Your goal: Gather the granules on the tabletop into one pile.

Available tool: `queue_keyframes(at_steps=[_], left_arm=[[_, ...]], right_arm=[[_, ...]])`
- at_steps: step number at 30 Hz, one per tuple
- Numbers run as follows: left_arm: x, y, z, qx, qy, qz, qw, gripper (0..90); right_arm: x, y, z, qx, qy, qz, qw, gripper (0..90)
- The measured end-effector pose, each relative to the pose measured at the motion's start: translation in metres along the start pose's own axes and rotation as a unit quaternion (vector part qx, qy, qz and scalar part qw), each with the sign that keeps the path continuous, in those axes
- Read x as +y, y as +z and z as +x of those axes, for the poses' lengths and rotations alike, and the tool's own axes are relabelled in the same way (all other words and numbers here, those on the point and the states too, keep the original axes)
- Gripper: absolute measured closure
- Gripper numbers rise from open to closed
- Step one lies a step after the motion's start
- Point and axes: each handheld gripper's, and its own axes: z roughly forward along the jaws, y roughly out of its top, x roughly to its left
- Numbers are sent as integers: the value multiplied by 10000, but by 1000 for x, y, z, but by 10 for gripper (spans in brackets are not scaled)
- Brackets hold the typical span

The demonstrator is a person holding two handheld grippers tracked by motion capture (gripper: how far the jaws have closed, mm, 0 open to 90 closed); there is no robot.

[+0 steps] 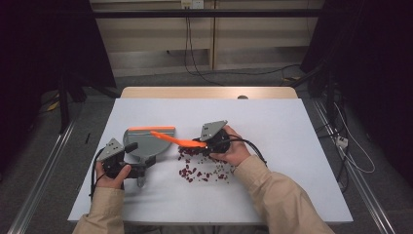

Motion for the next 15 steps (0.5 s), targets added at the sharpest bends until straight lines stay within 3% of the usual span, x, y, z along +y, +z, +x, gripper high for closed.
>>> queue_keyframes(at_steps=[12,15], left_arm=[[0,-1,0,22,-10,-13,10000,50],[0,-1,0,26,-4,-7,10000,50]], right_arm=[[-3,-10,13,165,24,-59,9998,713],[-3,-13,13,112,42,-88,9999,714]])
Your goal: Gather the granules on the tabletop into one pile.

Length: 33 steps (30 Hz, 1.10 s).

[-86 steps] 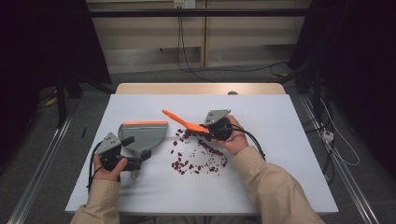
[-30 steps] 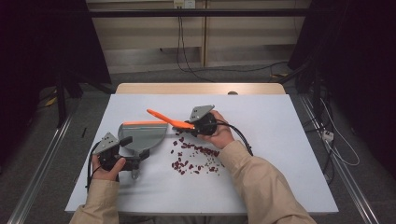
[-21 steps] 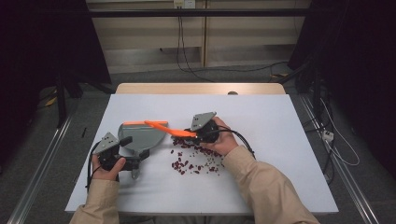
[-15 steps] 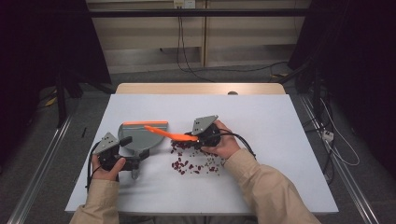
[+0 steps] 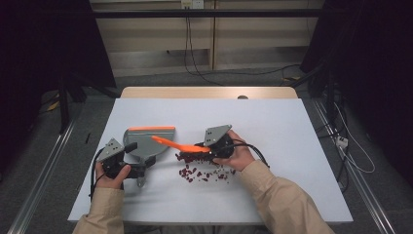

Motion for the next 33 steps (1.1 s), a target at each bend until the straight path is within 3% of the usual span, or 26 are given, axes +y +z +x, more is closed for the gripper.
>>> queue_keyframes(at_steps=[6,11,17,20,29,33], left_arm=[[0,0,0,-12,26,35,10000,50],[-1,1,0,-21,15,57,10000,50],[-2,1,1,-53,27,90,9999,50],[-2,1,0,-39,26,118,9999,50],[-3,2,-2,-112,98,166,9998,50],[-3,2,-2,-99,99,157,9998,51]], right_arm=[[3,-2,-13,-221,246,-278,9991,715],[10,12,-23,-276,216,-242,9991,714],[16,32,-15,13,65,-131,9999,714],[17,30,-12,99,-37,-9,9999,714],[15,19,0,400,-87,11,9992,714],[13,14,0,367,-6,-23,9993,714]])
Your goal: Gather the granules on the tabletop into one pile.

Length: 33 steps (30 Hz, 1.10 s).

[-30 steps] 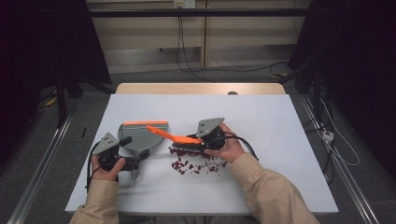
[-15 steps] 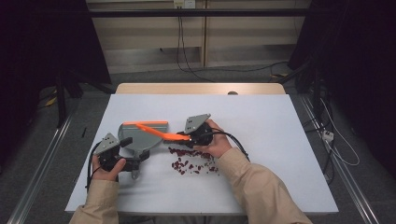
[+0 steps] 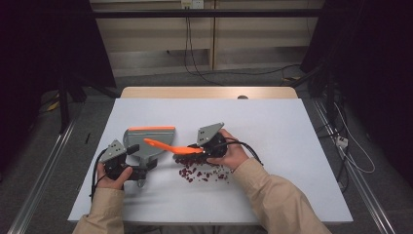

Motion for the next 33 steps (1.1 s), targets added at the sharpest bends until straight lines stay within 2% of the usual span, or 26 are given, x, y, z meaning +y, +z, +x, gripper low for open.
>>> queue_keyframes(at_steps=[2,5,7,9,11,13,16,20,22,24,25,27,29,33], left_arm=[[0,0,0,7,-21,-29,10000,51],[0,0,1,6,-19,-27,10000,51],[0,0,0,-2,-20,-20,10000,51],[0,0,0,-1,-14,-26,10000,51],[0,0,1,15,5,-15,10000,51],[0,0,0,28,-5,-25,10000,51],[0,0,0,31,-2,-23,10000,50],[0,0,-1,26,0,-24,10000,51],[0,0,-1,34,4,-25,10000,51],[0,0,-1,34,12,-29,10000,51],[0,0,-1,30,11,-27,10000,51],[0,0,-1,31,33,-25,10000,51],[0,1,-1,29,32,-31,10000,51],[1,1,-2,33,44,-34,10000,51]], right_arm=[[-1,-5,-1,-97,95,-65,9999,715],[-2,-15,-6,-305,407,-320,9982,714],[-2,-21,-8,-469,736,-505,9949,714],[-2,-26,-7,-654,1078,-640,9900,714],[-3,-29,-4,-768,1500,-817,9823,714],[-4,-31,0,-928,1915,-963,9723,714],[-6,-32,7,-1122,2390,-1113,9581,714],[-6,-31,18,-1396,2838,-1225,9407,714],[-6,-29,22,-1515,2988,-1253,9339,714],[-6,-28,26,-1565,3238,-1321,9237,714],[-6,-28,28,-1574,3326,-1367,9197,713],[-6,-27,32,-1666,3407,-1440,9140,714],[-5,-26,35,-1654,3515,-1507,9091,714],[-1,-23,41,-1639,3620,-1581,9039,714]])
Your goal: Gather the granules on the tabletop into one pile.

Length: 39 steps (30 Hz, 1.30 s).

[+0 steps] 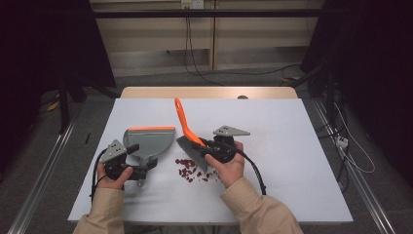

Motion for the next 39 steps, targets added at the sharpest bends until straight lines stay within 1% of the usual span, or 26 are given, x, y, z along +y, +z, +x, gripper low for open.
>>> queue_keyframes(at_steps=[1,6,10,13,18,19,20,22,24,27,28,29,30,34,39], left_arm=[[0,0,0,-3,2,-1,10000,51],[0,0,0,18,1,-5,10000,51],[0,0,0,6,3,-4,10000,51],[0,0,0,6,6,-4,10000,51],[1,-1,0,14,10,-20,10000,52],[1,-1,0,13,14,-22,10000,52],[0,-1,0,19,13,-17,10000,52],[0,0,0,4,20,-8,10000,52],[1,0,0,0,34,-8,10000,52],[1,0,0,12,35,-4,10000,52],[1,0,0,13,40,-1,10000,52],[1,0,0,13,35,-5,10000,52],[1,0,0,13,39,-5,10000,52],[1,0,0,15,44,-7,10000,52],[1,0,0,9,59,-1,10000,52]], right_arm=[[-1,0,2,-9,77,-29,10000,714],[-6,5,13,-16,76,11,10000,714],[-8,10,18,-47,132,45,9999,714],[-12,13,23,-47,289,29,9996,714],[-24,18,34,-79,428,213,9988,714],[-28,19,35,-34,526,218,9984,714],[-31,21,35,54,690,247,9973,714],[-35,24,37,59,845,283,9960,714],[-38,28,38,27,841,345,9959,714],[-37,32,35,-241,773,449,9957,714],[-36,32,32,-314,866,515,9944,714],[-36,32,30,-352,879,567,9939,713],[-36,32,28,-408,843,600,9938,712],[-35,30,23,-512,903,677,9923,710],[-32,26,18,-601,897,723,9915,710]])
